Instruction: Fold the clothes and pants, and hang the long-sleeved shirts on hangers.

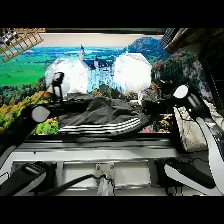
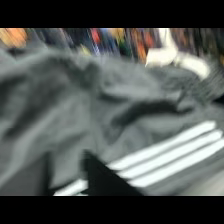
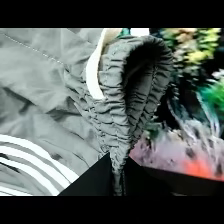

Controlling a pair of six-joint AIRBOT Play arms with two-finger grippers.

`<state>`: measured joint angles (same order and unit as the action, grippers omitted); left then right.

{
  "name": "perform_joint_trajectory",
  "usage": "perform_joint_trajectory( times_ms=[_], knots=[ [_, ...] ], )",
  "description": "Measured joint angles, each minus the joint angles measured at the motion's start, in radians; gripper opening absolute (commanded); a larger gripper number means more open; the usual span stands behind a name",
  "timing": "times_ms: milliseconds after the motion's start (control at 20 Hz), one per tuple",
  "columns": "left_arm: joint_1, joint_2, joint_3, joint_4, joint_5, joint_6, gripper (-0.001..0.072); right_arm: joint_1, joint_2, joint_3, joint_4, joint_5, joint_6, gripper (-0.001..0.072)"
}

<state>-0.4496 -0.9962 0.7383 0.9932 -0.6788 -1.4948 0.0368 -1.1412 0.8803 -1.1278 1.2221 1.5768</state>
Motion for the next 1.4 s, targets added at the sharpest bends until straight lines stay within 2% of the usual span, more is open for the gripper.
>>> perform_joint_trajectory(
  times_ms=[50,100,350,650,950,1400],
  knots=[
    [-0.023,-0.046,0.0,-0.068,-0.004,0.043,0.0019,0.0,0.028,-0.006,-0.013,0.0,0.018,0.0025],
    [-0.047,-0.089,0.0,-0.126,-0.006,0.082,0.0007,0.0,0.056,-0.01,-0.021,0.002,0.035,0.0025],
    [-0.164,-0.281,0.0,-0.432,-0.002,0.227,0.0007,0.001,0.157,-0.014,-0.057,0.033,0.1,0.0025],
    [-0.251,-0.382,0.0,-0.584,-0.009,0.314,0.0007,0.001,0.19,0.06,-0.118,0.092,0.14,0.0025],
    [-0.348,-0.49,0.019,-0.665,0.085,0.351,0.0006,0.001,0.204,0.149,-0.128,0.142,0.189,0.0025],
    [-0.395,-0.597,0.084,-0.754,0.108,0.357,0.0006,0.001,0.255,0.175,-0.142,0.179,0.215,0.0025]
  ],
)
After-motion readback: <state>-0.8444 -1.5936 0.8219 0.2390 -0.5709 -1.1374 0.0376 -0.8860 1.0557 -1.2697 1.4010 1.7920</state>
